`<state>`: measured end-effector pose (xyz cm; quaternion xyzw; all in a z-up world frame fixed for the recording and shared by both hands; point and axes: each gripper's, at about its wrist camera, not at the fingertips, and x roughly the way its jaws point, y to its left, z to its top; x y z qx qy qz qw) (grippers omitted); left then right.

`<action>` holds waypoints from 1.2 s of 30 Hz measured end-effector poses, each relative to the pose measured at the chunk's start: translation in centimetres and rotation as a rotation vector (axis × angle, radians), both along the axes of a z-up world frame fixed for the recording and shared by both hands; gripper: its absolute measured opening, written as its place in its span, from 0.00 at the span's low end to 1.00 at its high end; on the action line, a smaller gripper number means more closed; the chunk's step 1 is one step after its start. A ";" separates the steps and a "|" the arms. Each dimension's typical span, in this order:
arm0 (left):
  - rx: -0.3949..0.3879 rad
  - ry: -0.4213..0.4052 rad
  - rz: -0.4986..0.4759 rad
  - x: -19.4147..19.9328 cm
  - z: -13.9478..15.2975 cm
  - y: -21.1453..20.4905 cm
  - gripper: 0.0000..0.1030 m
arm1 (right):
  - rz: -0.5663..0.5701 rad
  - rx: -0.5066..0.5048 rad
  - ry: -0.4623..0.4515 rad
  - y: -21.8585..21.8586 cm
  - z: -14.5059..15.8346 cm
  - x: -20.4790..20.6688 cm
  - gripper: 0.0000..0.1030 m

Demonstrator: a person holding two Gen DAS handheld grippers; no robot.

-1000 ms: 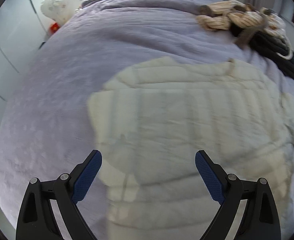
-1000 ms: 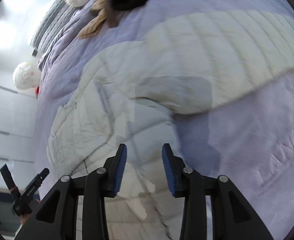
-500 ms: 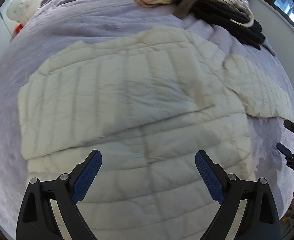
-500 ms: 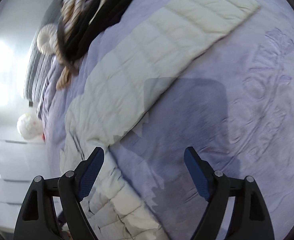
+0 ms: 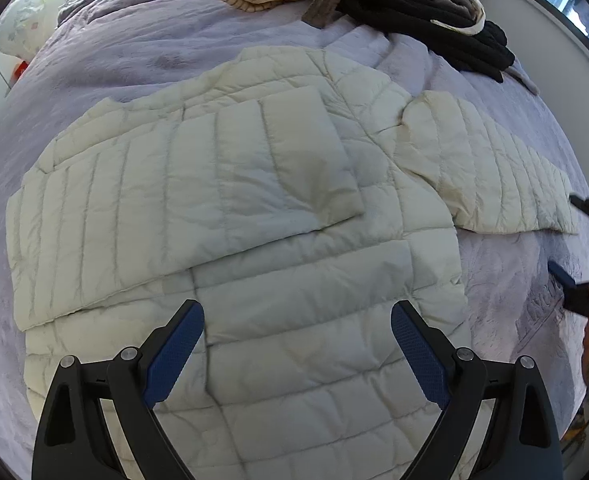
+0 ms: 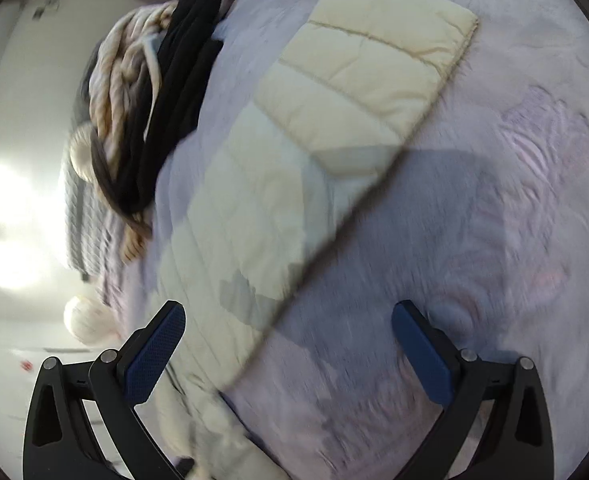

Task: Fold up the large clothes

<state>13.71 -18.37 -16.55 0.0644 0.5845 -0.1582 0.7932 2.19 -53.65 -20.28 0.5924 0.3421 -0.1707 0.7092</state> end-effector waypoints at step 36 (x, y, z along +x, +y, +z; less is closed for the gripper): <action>0.002 -0.127 0.235 3.0 2.4 12.1 0.93 | 0.386 -0.124 -0.357 11.4 13.4 14.4 0.09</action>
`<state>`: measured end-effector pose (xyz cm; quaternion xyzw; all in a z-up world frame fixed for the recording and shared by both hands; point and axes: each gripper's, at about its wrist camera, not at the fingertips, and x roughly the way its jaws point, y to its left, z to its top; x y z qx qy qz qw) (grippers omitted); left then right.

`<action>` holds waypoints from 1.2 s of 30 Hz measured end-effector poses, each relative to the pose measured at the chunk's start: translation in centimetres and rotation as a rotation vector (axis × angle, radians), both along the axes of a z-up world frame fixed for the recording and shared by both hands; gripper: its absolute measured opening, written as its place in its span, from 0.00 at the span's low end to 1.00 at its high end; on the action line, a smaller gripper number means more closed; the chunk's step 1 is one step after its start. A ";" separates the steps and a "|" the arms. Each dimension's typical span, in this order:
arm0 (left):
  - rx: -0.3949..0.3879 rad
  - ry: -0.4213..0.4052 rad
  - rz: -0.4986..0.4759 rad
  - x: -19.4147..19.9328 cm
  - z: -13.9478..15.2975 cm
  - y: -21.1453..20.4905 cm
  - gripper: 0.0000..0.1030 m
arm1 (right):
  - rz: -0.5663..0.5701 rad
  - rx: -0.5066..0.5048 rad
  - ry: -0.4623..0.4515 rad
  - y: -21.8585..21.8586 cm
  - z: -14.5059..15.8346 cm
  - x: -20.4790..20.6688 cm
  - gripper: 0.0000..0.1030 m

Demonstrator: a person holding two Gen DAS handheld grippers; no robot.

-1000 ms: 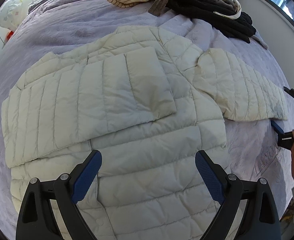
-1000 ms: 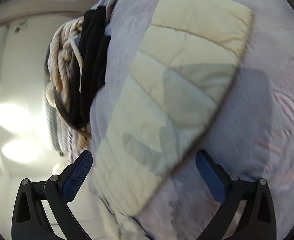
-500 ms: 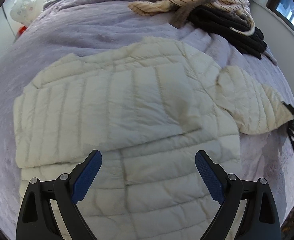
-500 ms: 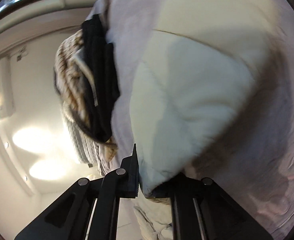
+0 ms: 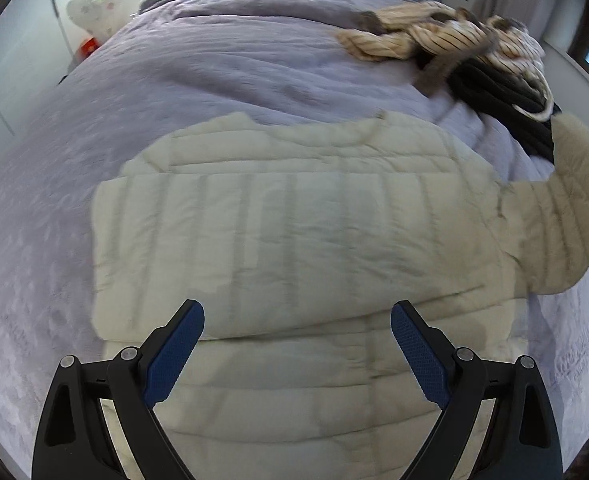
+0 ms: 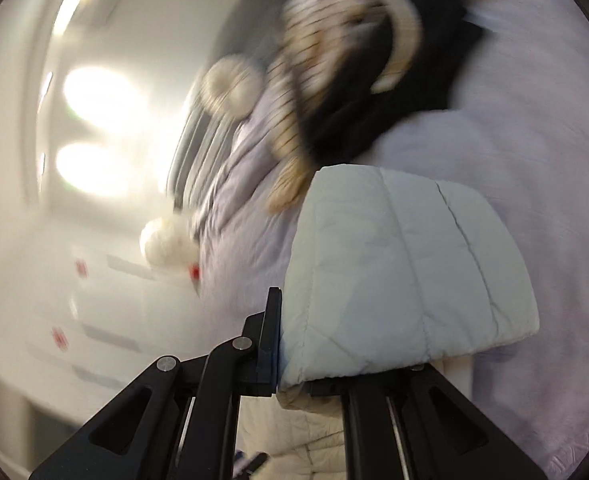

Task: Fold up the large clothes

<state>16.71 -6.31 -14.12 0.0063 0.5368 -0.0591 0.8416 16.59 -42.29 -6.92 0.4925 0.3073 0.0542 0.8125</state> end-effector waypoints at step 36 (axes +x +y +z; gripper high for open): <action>-0.095 0.028 0.161 1.0 -1.9 12.8 0.93 | 0.252 -0.295 0.363 19.3 -4.3 5.0 0.69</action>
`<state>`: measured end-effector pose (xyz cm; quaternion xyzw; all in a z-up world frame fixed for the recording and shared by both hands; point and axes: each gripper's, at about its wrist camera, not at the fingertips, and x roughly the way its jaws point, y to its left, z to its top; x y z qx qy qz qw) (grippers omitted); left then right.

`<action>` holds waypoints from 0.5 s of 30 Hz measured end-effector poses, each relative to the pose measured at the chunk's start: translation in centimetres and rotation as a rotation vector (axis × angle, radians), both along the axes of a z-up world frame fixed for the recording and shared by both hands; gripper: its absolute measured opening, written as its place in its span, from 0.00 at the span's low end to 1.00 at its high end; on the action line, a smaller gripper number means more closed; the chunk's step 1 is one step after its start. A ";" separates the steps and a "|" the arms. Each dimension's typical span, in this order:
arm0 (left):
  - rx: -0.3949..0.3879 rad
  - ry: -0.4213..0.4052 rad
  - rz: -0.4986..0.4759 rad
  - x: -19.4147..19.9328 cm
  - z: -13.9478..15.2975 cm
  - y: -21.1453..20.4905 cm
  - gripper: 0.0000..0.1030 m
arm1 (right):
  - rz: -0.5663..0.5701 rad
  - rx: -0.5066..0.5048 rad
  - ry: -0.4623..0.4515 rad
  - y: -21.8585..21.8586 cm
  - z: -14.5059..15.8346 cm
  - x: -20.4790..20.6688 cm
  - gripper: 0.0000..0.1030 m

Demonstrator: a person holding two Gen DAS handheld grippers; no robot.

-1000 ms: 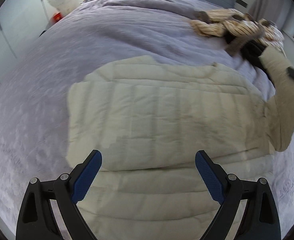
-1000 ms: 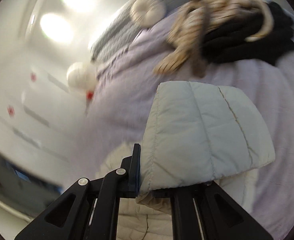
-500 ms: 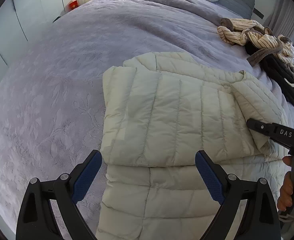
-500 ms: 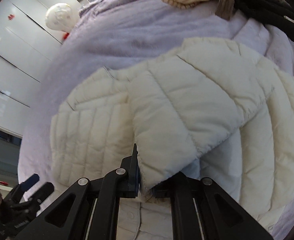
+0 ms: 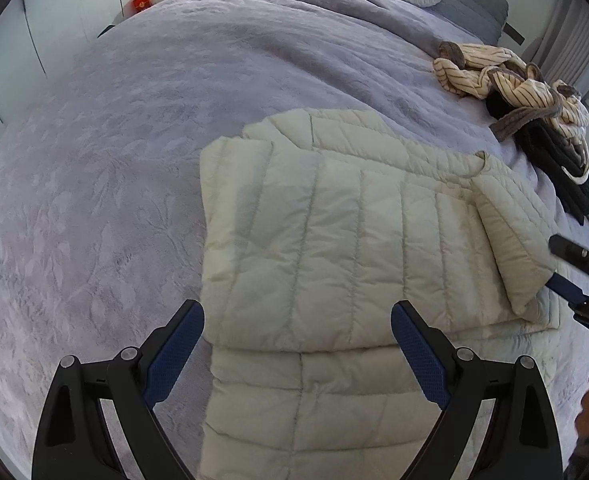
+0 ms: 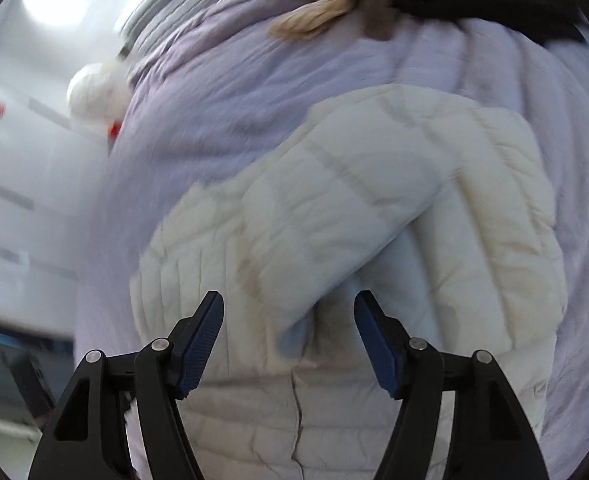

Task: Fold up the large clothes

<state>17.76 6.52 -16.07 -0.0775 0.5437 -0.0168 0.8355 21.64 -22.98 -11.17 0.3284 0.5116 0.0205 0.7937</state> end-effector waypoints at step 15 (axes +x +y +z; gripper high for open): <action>-0.125 -0.026 0.107 2.0 1.5 5.3 0.93 | 0.353 -0.202 -0.167 9.5 2.3 4.2 0.04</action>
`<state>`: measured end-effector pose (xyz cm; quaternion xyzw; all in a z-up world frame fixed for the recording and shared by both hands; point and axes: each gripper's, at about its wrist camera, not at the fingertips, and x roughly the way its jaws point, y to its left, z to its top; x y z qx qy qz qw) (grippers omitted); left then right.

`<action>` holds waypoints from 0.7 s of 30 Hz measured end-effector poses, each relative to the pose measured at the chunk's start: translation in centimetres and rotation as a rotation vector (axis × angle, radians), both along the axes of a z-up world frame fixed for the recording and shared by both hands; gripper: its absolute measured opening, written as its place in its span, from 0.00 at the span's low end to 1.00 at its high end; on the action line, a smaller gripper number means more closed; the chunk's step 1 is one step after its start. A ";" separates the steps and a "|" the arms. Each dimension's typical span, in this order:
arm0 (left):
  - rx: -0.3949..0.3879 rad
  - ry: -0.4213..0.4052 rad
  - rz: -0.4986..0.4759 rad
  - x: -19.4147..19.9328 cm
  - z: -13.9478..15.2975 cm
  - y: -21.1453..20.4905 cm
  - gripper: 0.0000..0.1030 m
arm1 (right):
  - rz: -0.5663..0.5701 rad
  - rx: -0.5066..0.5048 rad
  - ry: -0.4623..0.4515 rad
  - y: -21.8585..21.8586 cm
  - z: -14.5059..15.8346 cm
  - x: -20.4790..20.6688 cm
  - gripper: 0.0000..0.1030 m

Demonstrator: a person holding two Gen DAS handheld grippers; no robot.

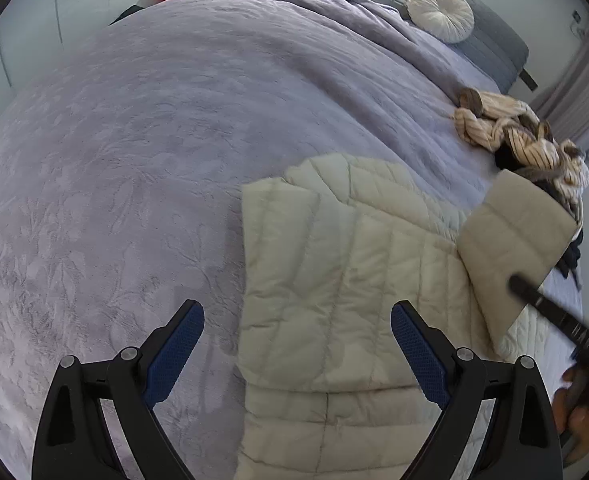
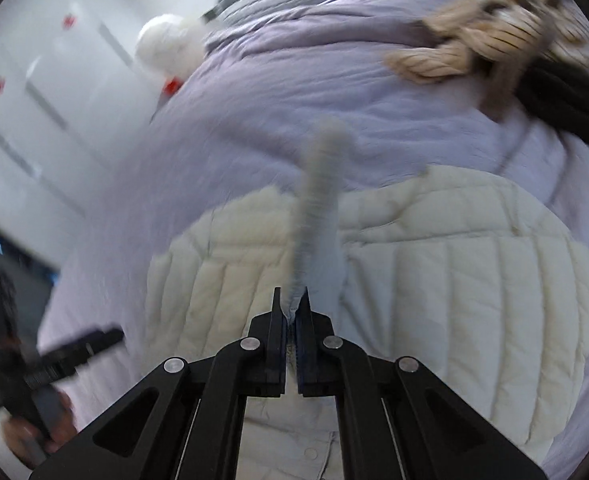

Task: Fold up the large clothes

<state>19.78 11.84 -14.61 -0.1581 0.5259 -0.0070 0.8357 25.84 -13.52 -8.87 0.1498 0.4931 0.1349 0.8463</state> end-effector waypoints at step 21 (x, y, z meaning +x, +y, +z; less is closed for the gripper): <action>-0.267 0.100 -0.241 4.6 -4.1 -7.6 0.92 | -0.158 0.032 0.113 -8.5 -0.7 -5.9 0.72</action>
